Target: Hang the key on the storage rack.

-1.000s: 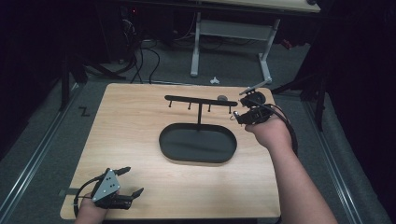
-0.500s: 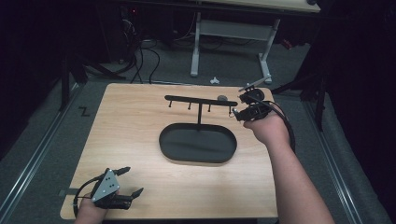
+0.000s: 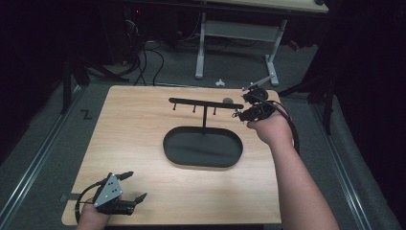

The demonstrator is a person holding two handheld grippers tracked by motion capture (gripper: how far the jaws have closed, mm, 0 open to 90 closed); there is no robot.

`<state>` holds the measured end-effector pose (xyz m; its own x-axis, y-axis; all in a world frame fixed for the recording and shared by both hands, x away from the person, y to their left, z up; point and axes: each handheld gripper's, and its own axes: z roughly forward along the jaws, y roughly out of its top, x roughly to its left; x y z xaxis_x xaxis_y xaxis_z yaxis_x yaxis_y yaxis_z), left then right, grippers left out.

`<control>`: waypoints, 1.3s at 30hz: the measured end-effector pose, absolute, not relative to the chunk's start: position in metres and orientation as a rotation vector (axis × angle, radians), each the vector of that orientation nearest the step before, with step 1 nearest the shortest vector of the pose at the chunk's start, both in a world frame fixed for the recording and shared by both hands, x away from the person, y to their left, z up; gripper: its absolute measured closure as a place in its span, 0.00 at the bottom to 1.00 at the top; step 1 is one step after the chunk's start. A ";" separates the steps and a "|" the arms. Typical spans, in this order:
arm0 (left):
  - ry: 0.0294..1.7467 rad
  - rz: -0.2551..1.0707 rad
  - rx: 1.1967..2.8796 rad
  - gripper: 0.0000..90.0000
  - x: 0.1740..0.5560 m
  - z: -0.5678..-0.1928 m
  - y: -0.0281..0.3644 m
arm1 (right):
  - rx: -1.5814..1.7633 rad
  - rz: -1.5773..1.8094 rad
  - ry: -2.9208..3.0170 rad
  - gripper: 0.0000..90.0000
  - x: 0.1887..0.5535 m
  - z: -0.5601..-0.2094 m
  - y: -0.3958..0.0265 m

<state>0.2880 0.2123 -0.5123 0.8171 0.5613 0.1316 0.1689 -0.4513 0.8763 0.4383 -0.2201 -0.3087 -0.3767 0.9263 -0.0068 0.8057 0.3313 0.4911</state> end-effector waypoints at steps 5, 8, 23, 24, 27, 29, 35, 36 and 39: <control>0.537 0.505 2.020 0.17 0.287 -0.512 0.211 | 1.558 0.594 2.302 0.94 0.439 -0.307 -0.221; 0.538 0.506 2.020 0.17 0.287 -0.512 0.211 | 1.564 0.590 2.296 0.94 0.442 -0.306 -0.221; 0.540 0.505 2.019 0.17 0.288 -0.512 0.213 | 1.624 0.545 2.250 0.94 0.453 -0.316 -0.228; 0.539 0.503 2.020 0.17 0.288 -0.512 0.213 | 1.627 0.543 2.251 0.94 0.454 -0.318 -0.228; 0.537 0.502 2.021 0.17 0.287 -0.512 0.212 | 1.630 0.539 2.254 0.94 0.454 -0.322 -0.230; 0.537 0.501 2.022 0.17 0.287 -0.512 0.212 | 1.631 0.541 2.253 0.93 0.453 -0.324 -0.231; 0.539 0.502 2.021 0.17 0.287 -0.513 0.212 | 1.630 0.534 2.239 0.88 0.452 -0.324 -0.230; 0.538 0.502 2.023 0.17 0.287 -0.513 0.212 | 1.629 0.532 2.241 0.87 0.451 -0.324 -0.230; 0.536 0.501 2.027 0.17 0.287 -0.513 0.212 | 1.627 0.526 2.242 0.85 0.449 -0.324 -0.229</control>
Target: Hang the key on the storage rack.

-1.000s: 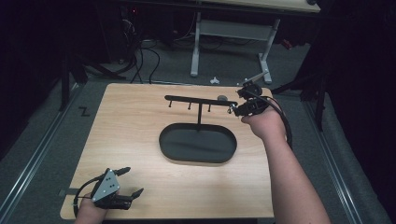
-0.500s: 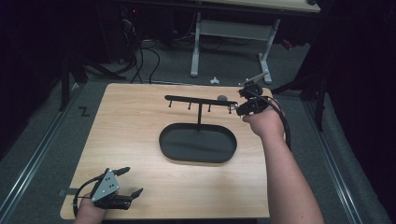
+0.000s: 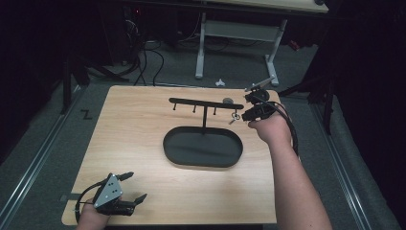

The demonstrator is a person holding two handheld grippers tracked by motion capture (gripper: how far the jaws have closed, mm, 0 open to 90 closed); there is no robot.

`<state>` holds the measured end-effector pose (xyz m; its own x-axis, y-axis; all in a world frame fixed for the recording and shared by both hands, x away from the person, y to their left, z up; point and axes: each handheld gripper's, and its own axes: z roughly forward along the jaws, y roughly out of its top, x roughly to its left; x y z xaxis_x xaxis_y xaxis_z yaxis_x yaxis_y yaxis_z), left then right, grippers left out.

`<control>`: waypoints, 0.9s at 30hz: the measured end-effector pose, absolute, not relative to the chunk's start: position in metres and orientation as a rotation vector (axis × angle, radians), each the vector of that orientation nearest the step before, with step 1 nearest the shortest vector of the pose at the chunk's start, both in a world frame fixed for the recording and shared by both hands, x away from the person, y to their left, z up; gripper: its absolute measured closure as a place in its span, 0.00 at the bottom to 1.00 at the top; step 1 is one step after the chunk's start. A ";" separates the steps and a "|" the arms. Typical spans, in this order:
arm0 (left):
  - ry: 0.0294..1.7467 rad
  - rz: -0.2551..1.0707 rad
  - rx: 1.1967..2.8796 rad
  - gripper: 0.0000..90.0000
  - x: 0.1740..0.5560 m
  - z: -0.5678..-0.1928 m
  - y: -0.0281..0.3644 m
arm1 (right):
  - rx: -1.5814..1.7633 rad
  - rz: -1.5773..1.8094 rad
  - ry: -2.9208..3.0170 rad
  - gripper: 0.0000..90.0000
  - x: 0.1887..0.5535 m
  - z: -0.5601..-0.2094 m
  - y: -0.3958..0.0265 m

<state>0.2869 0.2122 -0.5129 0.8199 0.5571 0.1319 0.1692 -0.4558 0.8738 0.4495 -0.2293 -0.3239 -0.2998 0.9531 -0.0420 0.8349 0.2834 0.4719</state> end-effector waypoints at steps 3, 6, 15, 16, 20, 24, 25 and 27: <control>0.537 0.502 2.026 0.17 0.287 -0.513 0.212 | 1.624 0.529 2.247 0.83 0.447 -0.326 -0.229; 0.538 0.501 2.024 0.17 0.286 -0.513 0.212 | 1.625 0.526 2.250 0.81 0.445 -0.330 -0.230; 0.537 0.506 2.026 0.17 0.287 -0.513 0.212 | 1.634 0.516 2.250 0.66 0.440 -0.343 -0.234; 0.539 0.505 2.025 0.17 0.287 -0.513 0.211 | 1.635 0.515 2.248 0.65 0.440 -0.345 -0.235; 0.537 0.507 2.027 0.17 0.287 -0.513 0.211 | 1.646 0.510 2.240 0.57 0.437 -0.351 -0.237; 0.537 0.507 2.027 0.17 0.287 -0.513 0.211 | 1.662 0.517 2.226 0.50 0.434 -0.359 -0.241; 0.536 0.506 2.028 0.17 0.287 -0.513 0.211 | 1.665 0.521 2.224 0.48 0.434 -0.362 -0.243; 0.537 0.507 2.027 0.17 0.287 -0.513 0.211 | 1.669 0.524 2.216 0.45 0.431 -0.366 -0.245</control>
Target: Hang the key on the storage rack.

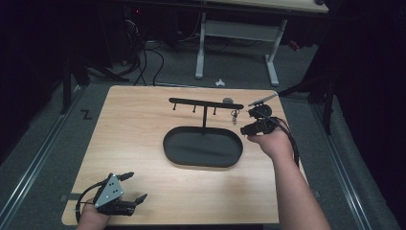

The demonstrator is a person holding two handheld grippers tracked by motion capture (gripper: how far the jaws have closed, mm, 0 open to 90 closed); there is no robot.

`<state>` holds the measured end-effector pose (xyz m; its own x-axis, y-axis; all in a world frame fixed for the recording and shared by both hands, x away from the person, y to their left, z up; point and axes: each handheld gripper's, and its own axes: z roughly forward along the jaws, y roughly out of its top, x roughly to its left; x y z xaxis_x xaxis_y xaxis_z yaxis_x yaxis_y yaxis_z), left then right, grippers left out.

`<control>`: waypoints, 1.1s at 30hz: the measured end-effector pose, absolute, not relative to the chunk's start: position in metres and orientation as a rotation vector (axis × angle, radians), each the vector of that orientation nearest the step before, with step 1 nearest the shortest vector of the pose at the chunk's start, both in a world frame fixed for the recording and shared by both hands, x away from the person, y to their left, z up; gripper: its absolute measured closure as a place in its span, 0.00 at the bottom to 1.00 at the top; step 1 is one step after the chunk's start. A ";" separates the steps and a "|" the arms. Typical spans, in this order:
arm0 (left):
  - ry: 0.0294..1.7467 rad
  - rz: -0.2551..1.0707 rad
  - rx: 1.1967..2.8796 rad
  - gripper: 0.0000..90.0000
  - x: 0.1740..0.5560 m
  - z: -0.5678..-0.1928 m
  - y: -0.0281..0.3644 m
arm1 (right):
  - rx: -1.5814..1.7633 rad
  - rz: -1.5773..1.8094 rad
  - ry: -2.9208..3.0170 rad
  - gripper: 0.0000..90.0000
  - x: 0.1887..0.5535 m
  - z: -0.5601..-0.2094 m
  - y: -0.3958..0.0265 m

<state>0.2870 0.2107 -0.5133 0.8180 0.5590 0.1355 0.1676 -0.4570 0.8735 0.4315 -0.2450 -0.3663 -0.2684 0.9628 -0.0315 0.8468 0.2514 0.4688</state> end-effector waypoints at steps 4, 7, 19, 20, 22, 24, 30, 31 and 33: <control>0.538 0.504 2.028 0.17 0.287 -0.513 0.210 | 1.675 0.532 2.209 0.40 0.427 -0.377 -0.249; 0.538 0.504 2.028 0.17 0.287 -0.514 0.210 | 1.681 0.535 2.201 0.38 0.423 -0.384 -0.252; 0.530 0.506 2.039 0.17 0.288 -0.514 0.208 | 1.669 0.562 2.194 0.30 0.402 -0.411 -0.255; 0.531 0.507 2.039 0.17 0.288 -0.514 0.208 | 1.668 0.569 2.191 0.30 0.399 -0.413 -0.255; 0.532 0.507 2.039 0.17 0.288 -0.515 0.207 | 1.663 0.579 2.194 0.30 0.394 -0.416 -0.255; 0.533 0.506 2.040 0.17 0.288 -0.515 0.207 | 1.648 0.597 2.188 0.29 0.390 -0.421 -0.256; 0.533 0.506 2.043 0.17 0.288 -0.515 0.207 | 1.628 0.634 2.160 0.27 0.374 -0.433 -0.260; 0.533 0.505 2.044 0.17 0.288 -0.515 0.207 | 1.624 0.641 2.152 0.27 0.371 -0.436 -0.261; 0.533 0.505 2.046 0.17 0.288 -0.515 0.207 | 1.613 0.669 2.142 0.27 0.365 -0.441 -0.263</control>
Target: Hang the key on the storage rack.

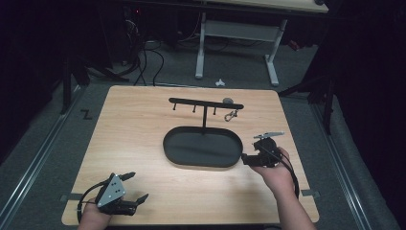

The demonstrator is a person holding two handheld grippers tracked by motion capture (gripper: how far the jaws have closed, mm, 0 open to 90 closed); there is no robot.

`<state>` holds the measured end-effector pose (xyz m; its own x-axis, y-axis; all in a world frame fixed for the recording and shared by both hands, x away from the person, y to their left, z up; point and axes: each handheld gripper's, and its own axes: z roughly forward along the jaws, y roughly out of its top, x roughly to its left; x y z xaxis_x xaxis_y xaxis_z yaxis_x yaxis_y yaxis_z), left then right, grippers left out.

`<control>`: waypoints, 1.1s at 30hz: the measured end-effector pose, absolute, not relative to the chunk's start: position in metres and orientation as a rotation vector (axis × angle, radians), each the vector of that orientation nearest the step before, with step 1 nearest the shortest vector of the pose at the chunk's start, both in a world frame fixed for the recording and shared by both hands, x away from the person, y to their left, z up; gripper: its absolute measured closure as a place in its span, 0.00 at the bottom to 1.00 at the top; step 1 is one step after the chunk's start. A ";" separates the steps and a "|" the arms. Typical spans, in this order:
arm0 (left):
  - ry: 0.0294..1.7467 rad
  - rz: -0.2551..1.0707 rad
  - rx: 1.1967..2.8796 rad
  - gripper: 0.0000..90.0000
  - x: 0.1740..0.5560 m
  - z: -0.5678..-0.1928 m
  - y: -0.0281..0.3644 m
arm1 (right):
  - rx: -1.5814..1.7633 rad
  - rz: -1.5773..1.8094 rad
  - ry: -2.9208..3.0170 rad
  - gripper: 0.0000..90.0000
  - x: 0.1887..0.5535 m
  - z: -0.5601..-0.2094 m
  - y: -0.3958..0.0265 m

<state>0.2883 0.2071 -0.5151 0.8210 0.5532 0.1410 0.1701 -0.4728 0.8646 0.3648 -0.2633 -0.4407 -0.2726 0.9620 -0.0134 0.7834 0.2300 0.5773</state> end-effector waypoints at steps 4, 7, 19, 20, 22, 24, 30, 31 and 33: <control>0.533 0.506 2.049 0.17 0.289 -0.515 0.207 | 1.597 0.714 2.113 0.28 0.351 -0.452 -0.267; 0.533 0.507 2.050 0.17 0.289 -0.515 0.207 | 1.576 0.751 2.088 0.28 0.343 -0.460 -0.269; 0.535 0.511 2.058 0.17 0.289 -0.516 0.205 | 1.502 0.902 2.024 0.28 0.308 -0.491 -0.265; 0.534 0.511 2.057 0.17 0.289 -0.516 0.205 | 1.498 0.911 2.020 0.28 0.305 -0.492 -0.264; 0.531 0.513 2.055 0.17 0.289 -0.516 0.205 | 1.468 0.927 2.009 0.28 0.299 -0.495 -0.262; 0.532 0.517 2.054 0.17 0.289 -0.516 0.205 | 1.440 0.943 1.979 0.28 0.293 -0.498 -0.260; 0.529 0.517 2.054 0.17 0.288 -0.515 0.204 | 1.399 1.017 1.904 0.29 0.271 -0.510 -0.263; 0.529 0.517 2.056 0.17 0.288 -0.516 0.204 | 1.382 1.002 1.896 0.29 0.269 -0.510 -0.264; 0.532 0.519 2.054 0.17 0.289 -0.515 0.204 | 1.406 1.008 1.897 0.29 0.270 -0.511 -0.265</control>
<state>0.2886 0.2039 -0.5155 0.8176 0.5552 0.1527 0.1667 -0.4820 0.8601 0.2703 -0.2650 -0.5107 -0.2882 0.9576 -0.0057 0.5313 0.1648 0.8310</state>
